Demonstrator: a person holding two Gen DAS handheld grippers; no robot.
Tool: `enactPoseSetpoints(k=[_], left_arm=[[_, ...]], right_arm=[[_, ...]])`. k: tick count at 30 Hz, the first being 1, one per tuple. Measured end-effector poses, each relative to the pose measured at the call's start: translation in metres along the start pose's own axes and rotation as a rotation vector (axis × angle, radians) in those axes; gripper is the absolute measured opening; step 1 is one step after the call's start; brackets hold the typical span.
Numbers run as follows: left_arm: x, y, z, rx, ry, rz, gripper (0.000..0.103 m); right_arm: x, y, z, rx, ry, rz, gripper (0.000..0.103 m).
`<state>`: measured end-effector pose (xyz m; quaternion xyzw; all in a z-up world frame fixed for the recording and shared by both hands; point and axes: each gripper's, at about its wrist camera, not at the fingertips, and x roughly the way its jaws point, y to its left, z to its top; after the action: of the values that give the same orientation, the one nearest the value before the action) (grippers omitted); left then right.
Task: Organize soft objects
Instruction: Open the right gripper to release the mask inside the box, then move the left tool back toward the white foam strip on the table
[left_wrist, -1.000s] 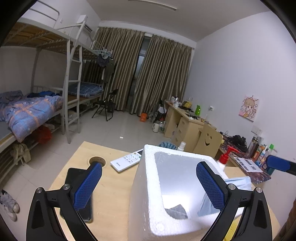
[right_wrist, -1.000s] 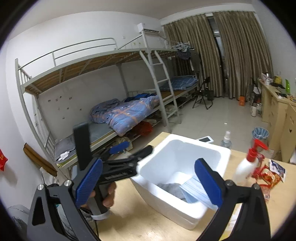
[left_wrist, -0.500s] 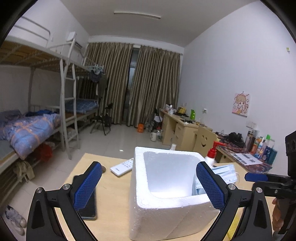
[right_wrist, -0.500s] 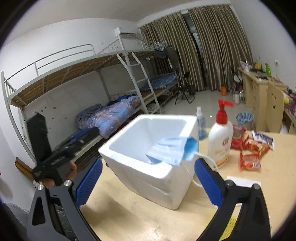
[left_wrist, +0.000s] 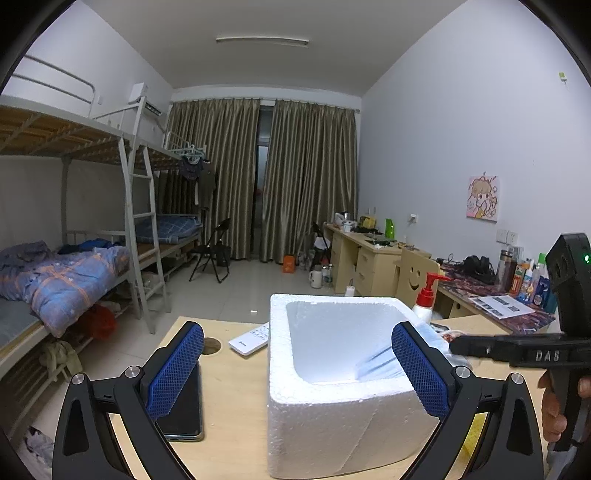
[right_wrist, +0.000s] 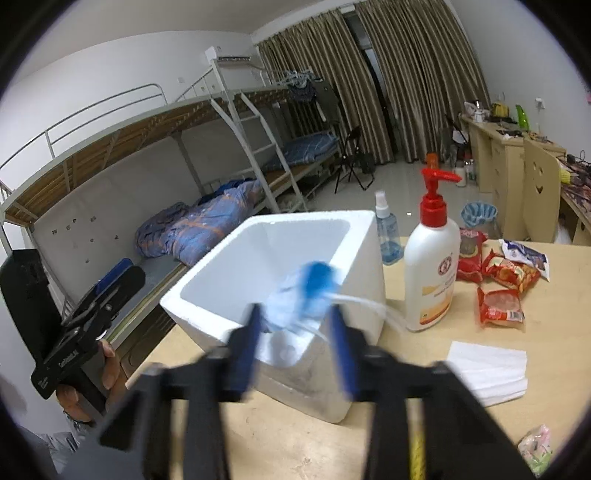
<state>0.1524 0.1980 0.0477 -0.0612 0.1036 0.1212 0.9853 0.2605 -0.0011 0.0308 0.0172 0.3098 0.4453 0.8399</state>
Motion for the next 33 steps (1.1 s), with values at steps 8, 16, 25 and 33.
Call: enactPoseSetpoints(k=[8,16,25,33], left_arm=[[0.000,-0.001,-0.002,0.002,0.002,0.005,0.102],[-0.007,-0.008,-0.005,0.024,0.014,-0.018,0.102],[-0.025,-0.029,-0.011,0.046,0.036,-0.065,0.102],[-0.049,-0.052,-0.017,0.054,0.011,-0.118,0.102]], right_arm=[[-0.013,0.019,0.008,-0.053,-0.057,-0.021,0.021],[-0.038,0.033,0.005,-0.088,-0.111,-0.020,0.022],[-0.069,0.040,-0.014,-0.128,-0.158,-0.091,0.022],[-0.111,0.037,-0.036,-0.115,-0.257,-0.186,0.063]])
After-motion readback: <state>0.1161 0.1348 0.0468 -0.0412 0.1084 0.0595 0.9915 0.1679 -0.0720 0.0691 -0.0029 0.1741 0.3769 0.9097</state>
